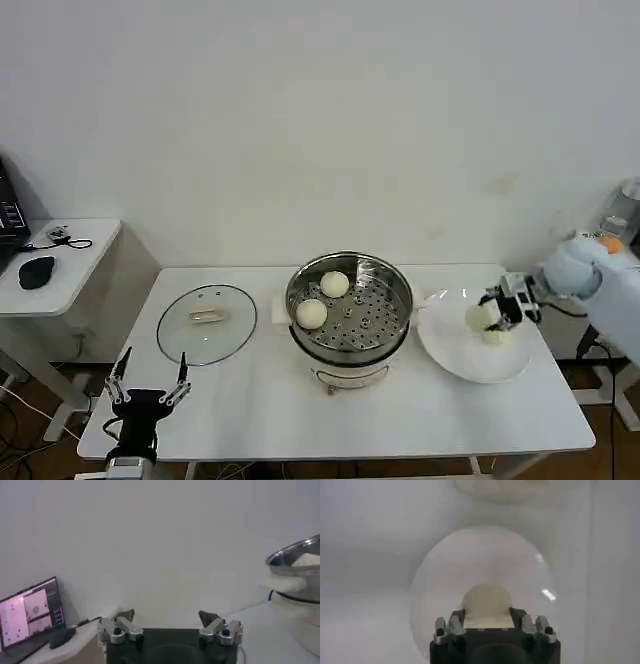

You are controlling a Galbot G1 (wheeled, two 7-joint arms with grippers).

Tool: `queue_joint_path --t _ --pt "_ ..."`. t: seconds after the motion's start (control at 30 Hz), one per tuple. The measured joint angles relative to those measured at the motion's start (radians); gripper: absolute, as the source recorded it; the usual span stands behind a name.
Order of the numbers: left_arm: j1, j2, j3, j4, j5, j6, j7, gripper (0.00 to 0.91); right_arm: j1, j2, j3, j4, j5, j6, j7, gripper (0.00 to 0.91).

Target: Take steamed baozi put them in steamer then cover it.

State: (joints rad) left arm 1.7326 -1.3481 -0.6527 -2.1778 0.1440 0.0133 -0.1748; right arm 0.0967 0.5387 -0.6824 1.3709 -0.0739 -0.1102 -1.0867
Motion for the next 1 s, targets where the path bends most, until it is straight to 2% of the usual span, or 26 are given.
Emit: queue_joint_path --t 0.2,0.47,0.73,1.0 --pt "0.01 -0.006 -0.009 -0.008 0.0 0.0 -0.005 0.907 0.16 0.048 -0.089 0.05 0.067 -0.001 -0.001 0.635" --pt "0.025 -0.019 -0.025 -0.027 0.001 0.004 -0.011 0.907 0.287 0.175 -0.182 0.07 0.114 0.012 -0.005 0.635" --pt "0.033 -0.031 -0.052 -0.034 -0.004 0.004 -0.016 0.907 0.31 0.301 -0.249 0.075 0.104 0.053 -0.027 0.645" --pt "0.028 -0.042 -0.065 -0.026 -0.005 0.004 -0.019 0.907 0.306 0.393 -0.321 0.072 0.063 0.127 -0.052 0.635"
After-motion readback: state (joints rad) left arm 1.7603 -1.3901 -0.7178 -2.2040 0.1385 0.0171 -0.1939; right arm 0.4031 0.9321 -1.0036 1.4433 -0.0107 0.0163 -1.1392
